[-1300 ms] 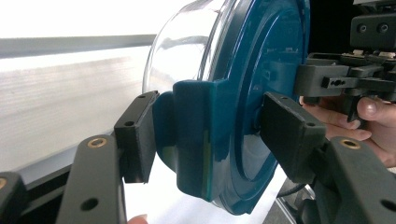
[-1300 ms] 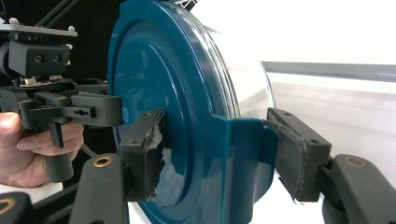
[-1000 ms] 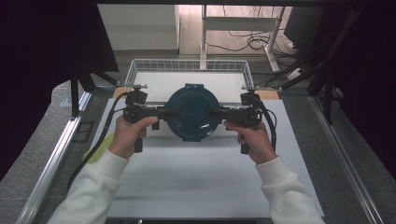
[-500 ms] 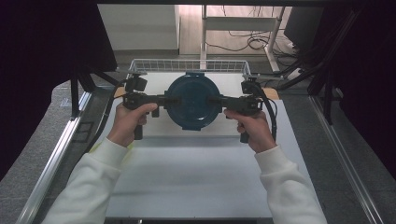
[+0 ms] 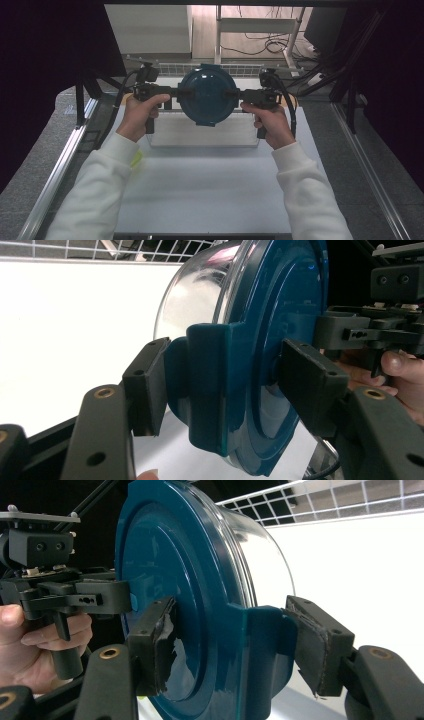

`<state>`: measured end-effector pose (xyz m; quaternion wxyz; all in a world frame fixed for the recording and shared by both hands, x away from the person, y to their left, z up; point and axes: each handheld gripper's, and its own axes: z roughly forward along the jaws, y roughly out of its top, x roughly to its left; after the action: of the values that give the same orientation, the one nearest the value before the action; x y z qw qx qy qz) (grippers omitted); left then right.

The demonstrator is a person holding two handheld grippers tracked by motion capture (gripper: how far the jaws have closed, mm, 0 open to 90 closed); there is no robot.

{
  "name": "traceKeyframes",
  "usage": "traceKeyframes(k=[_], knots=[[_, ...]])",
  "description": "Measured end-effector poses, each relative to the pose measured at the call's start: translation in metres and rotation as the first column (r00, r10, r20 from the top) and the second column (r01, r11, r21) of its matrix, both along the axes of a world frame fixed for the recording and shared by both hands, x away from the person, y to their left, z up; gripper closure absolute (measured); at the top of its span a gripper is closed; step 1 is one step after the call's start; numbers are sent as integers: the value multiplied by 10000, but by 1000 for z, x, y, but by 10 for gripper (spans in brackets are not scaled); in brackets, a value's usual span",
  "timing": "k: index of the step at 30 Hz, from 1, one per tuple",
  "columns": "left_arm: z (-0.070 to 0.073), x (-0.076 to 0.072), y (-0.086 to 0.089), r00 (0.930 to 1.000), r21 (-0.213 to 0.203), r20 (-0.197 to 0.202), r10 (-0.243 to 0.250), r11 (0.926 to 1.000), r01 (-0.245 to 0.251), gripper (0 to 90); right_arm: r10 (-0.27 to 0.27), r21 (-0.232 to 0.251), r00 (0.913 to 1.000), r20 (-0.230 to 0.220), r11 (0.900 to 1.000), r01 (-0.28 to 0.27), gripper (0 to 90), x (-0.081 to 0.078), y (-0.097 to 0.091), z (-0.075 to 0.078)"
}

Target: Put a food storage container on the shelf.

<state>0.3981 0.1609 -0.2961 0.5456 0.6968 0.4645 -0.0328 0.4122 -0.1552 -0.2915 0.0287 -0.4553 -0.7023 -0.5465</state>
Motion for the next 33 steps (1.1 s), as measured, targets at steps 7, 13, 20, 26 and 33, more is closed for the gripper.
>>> traceKeyframes(k=[7,13,20,26,33], knots=[[3,17,2,9998,-131,-188,58,9999,-60,392,-22,-76,9999,-110,10000,21,388,16,2,6],[7,31,4,9999,-221,-142,92,9997,-95,391,-121,-128,9999,-39,9998,121,386,29,5,11],[7,48,7,9997,-190,-248,89,9998,-94,391,-136,-87,9997,-192,9999,134,385,47,7,13],[2,56,7,9991,-148,-391,167,9997,-173,391,-129,-50,9989,-440,9999,127,382,60,8,8],[-8,62,7,9977,-329,-661,161,9993,-183,391,-151,-104,9970,-758,9998,144,382,65,8,3]])
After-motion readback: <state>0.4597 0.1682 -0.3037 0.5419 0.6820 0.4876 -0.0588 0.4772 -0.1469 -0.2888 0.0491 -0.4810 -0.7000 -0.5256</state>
